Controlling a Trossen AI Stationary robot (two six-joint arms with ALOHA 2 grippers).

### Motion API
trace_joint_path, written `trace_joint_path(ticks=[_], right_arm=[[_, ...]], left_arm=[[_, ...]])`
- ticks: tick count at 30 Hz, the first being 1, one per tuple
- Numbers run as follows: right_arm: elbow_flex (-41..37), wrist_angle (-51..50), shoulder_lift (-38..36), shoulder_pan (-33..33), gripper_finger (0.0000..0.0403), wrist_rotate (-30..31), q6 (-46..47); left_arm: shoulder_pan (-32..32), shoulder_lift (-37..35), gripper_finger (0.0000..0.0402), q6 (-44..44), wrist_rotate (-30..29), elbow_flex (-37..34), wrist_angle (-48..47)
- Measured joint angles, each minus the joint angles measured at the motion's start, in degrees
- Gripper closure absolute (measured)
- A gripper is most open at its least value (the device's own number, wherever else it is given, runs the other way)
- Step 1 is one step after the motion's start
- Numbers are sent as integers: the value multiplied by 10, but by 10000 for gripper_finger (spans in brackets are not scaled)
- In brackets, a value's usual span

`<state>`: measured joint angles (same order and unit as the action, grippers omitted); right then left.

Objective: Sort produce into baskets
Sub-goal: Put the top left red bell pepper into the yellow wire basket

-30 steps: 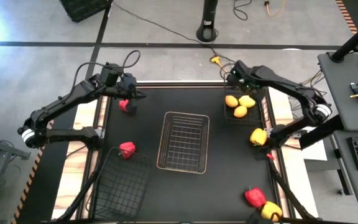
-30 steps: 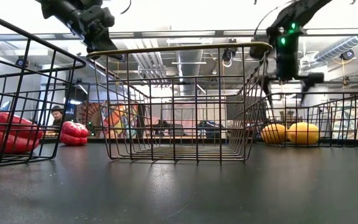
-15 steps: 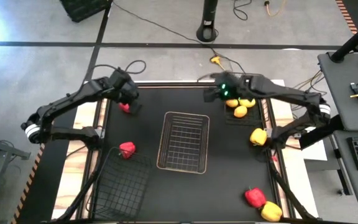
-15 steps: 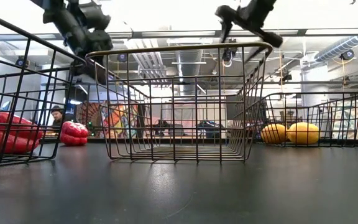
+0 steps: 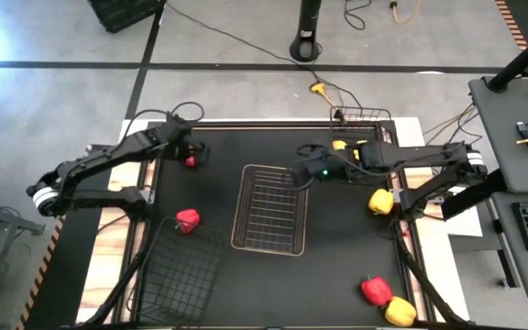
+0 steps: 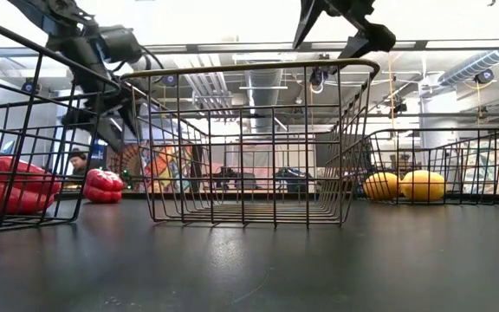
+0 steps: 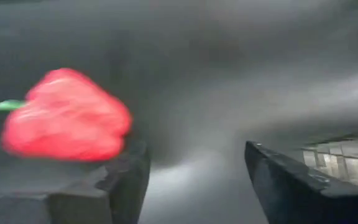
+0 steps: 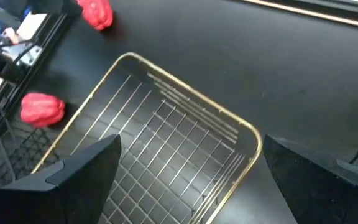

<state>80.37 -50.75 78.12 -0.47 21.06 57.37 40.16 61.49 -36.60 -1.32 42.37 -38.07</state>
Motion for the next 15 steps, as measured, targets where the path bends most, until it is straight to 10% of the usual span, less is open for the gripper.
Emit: trace_joint_path(ticks=[8,15], right_arm=[[0,0,0,-27,19,14,-37],[0,5,-1,-179,19,-46,-163]], left_arm=[[1,18,86,-69,-44,26,-53],[1,21,54,-207,-139,6,-50]])
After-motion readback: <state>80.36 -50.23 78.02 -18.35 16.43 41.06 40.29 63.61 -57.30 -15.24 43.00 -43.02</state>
